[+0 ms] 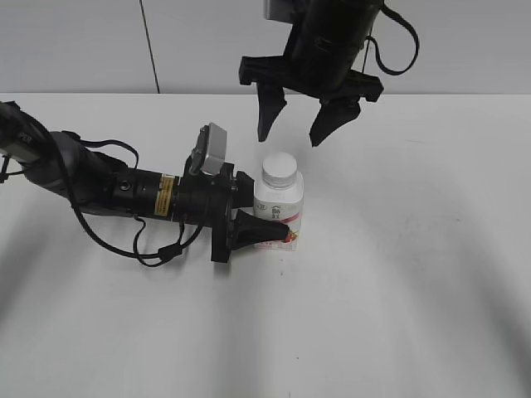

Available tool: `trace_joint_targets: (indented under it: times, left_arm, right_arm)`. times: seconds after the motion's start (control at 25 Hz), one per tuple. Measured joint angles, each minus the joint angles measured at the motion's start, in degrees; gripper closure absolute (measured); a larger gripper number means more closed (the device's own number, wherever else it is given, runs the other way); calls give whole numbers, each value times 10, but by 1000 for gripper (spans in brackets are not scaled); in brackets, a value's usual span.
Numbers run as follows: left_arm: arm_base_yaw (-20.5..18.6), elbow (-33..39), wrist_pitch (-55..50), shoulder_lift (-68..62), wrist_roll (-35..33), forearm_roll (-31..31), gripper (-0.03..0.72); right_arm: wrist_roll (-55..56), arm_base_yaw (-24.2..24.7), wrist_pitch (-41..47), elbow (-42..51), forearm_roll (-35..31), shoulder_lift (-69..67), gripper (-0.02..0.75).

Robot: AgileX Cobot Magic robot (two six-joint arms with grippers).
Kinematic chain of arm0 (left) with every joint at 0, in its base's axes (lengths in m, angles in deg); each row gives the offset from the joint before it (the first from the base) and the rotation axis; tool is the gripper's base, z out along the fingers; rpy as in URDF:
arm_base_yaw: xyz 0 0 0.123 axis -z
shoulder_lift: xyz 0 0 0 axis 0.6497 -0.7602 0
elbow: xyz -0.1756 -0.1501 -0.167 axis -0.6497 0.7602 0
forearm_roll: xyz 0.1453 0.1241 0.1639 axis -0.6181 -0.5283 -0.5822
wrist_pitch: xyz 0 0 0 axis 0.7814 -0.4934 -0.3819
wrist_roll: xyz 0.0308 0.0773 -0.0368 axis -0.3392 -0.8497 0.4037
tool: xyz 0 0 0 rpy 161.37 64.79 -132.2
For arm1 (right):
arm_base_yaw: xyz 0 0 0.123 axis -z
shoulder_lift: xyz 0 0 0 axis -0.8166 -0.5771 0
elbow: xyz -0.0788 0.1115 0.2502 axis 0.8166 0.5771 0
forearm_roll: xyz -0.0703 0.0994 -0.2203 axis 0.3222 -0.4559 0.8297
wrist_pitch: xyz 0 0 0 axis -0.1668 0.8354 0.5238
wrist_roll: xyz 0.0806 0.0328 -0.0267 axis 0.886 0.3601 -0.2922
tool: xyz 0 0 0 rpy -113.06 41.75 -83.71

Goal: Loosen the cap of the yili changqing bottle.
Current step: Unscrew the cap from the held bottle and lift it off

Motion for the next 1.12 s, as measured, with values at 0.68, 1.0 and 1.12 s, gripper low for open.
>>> trace_joint_targets:
  times: [0.68,1.0,1.12]
  left_arm:
    - [0,0,0,0,0,0,285]
    - [0,0,0,0,0,0,285]
    - [0,0,0,0,0,0,285]
  right_arm:
    - [33,0,1,0,-31,-28,172]
    - [34,0,1,10,-36,-28,172]
    - [34,0,1,23,-37,-28,172]
